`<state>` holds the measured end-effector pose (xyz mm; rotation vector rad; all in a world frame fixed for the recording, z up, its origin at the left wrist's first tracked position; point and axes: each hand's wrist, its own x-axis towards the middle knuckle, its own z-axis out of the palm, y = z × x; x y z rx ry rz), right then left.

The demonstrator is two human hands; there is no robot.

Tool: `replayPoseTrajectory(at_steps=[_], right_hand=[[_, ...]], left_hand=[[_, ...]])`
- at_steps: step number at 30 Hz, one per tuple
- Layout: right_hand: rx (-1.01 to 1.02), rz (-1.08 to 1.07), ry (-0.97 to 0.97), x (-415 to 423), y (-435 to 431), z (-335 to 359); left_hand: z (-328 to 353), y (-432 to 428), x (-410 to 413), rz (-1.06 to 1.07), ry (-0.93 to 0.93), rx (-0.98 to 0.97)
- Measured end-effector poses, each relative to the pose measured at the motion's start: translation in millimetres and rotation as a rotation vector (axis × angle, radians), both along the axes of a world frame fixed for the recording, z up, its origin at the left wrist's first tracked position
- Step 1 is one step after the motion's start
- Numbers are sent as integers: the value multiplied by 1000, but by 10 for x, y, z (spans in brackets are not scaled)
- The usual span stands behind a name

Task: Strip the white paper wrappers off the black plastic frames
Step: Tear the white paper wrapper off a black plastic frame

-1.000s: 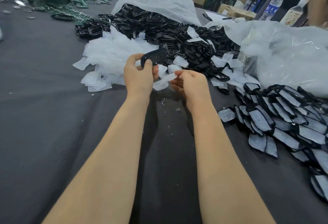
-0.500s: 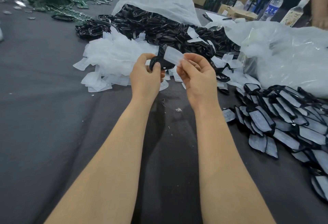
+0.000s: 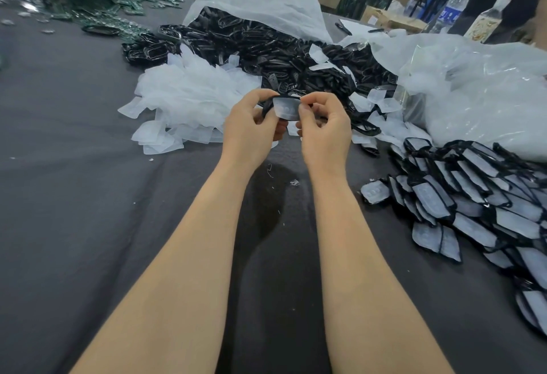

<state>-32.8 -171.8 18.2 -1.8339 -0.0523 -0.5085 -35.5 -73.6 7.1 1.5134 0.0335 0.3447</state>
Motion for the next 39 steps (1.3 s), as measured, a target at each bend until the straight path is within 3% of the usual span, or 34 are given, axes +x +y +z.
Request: replayPoseTrajectory(at_steps=[14, 21, 30, 39], right_hand=[[18, -34, -23, 45, -11, -95], [346, 86, 214, 100, -27, -74], [213, 29, 231, 156, -57, -131], [96, 109, 193, 121, -18, -118]], left_hand=[[-19, -26, -5, 21, -15, 77], [-44, -5, 2, 45, 19, 83], [-62, -13, 13, -8, 30, 77], [-69, 12, 29, 56, 44, 33]])
